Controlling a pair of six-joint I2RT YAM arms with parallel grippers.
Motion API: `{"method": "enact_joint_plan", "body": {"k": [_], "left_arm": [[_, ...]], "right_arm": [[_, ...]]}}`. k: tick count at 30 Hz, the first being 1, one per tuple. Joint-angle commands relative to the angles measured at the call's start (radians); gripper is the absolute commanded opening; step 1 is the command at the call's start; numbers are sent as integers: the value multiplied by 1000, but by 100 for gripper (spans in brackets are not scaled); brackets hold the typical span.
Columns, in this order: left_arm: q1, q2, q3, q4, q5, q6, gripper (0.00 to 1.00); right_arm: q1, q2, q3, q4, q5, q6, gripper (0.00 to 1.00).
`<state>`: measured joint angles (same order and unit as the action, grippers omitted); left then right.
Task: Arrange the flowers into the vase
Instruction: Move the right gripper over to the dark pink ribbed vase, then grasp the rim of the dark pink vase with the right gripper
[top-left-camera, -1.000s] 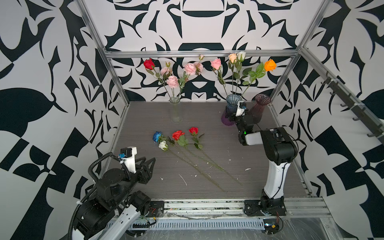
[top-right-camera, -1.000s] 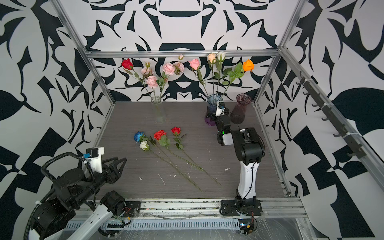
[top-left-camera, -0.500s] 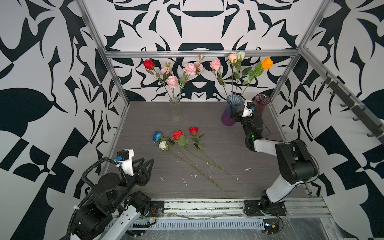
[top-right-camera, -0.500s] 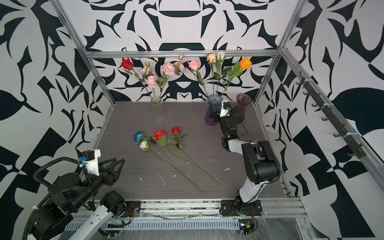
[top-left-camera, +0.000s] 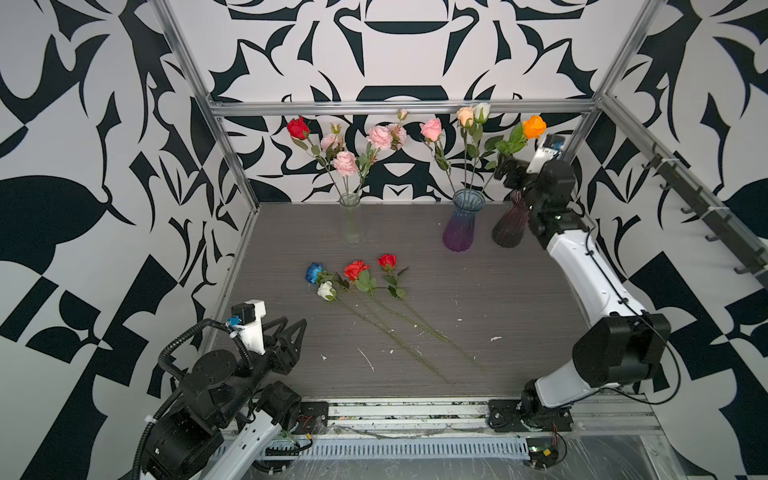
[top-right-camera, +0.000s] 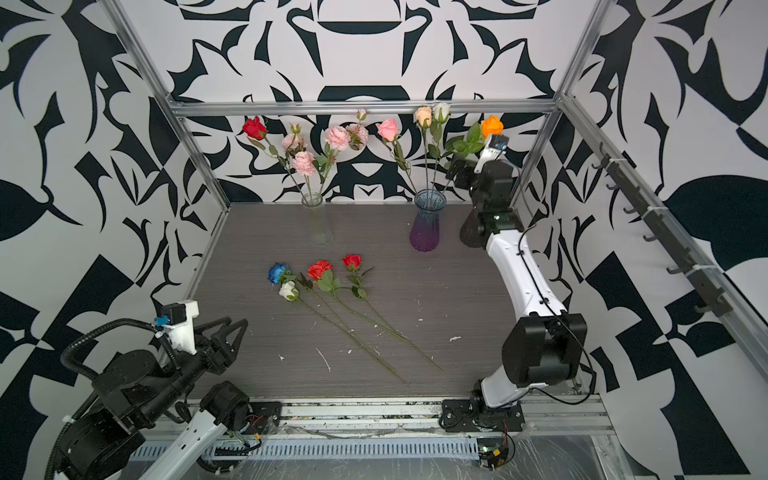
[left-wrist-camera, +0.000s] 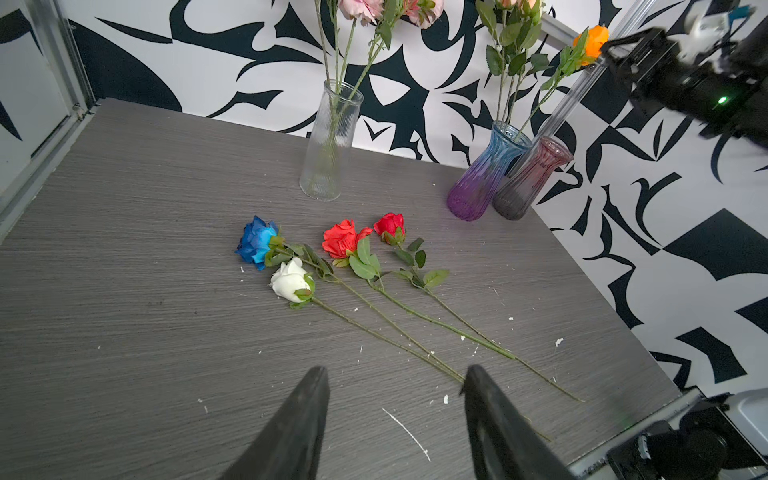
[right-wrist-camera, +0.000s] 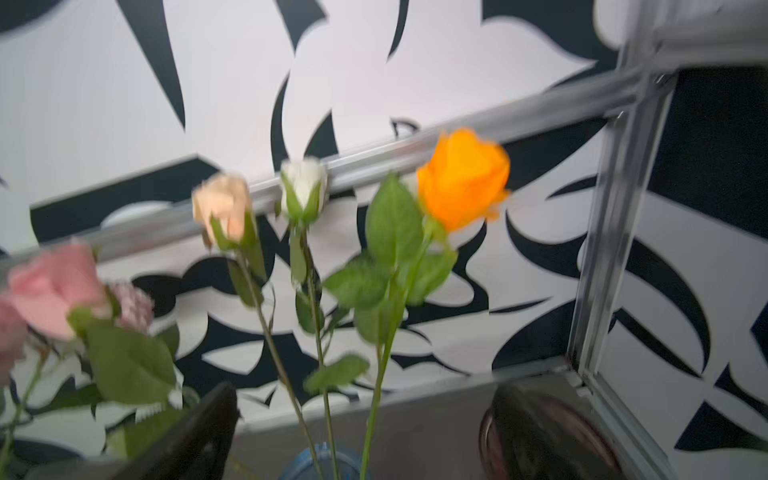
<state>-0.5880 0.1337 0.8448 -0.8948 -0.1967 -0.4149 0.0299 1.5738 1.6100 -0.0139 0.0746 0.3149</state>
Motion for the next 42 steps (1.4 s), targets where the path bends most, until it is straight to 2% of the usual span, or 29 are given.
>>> {"method": "enact_joint_plan", "body": {"k": [1,4,7,11,14,21,24,28,32,37,40,42], "left_arm": [[4,-16,-8,2,7,1,57],[5,-20,-7,2,5,1,57],[4,-26,-9,2,5,1,57],[5,-29,-8,3,4,3,57],[4,-29,-6,2,5,2,57],[4,-32,-9,4,7,5,57],[4,-31,-8,4,7,5,57],[5,-31,-8,4,5,4,57],[5,-29,-9,4,5,5,57],[4,-27,-9,4,7,4,57],[4,-29,-10,4,10,5,57],[4,-32,-9,5,12,4,57]], "right_arm": [[-93,47,107,-445,-31,215,93],[-210,116,128,-451,-233,384,72],[-278,182,168,-503,-288,478,71],[-306,236,200,-529,-293,486,73],[-311,297,236,-528,-364,490,73],[-309,376,288,-564,-378,535,70],[-309,376,272,-550,-374,562,57],[-309,366,258,-569,-347,564,49],[-309,341,220,-563,-340,565,45],[-309,308,194,-586,-350,572,33],[-306,254,132,-557,-382,580,20],[-303,192,75,-546,-386,587,16]]}}
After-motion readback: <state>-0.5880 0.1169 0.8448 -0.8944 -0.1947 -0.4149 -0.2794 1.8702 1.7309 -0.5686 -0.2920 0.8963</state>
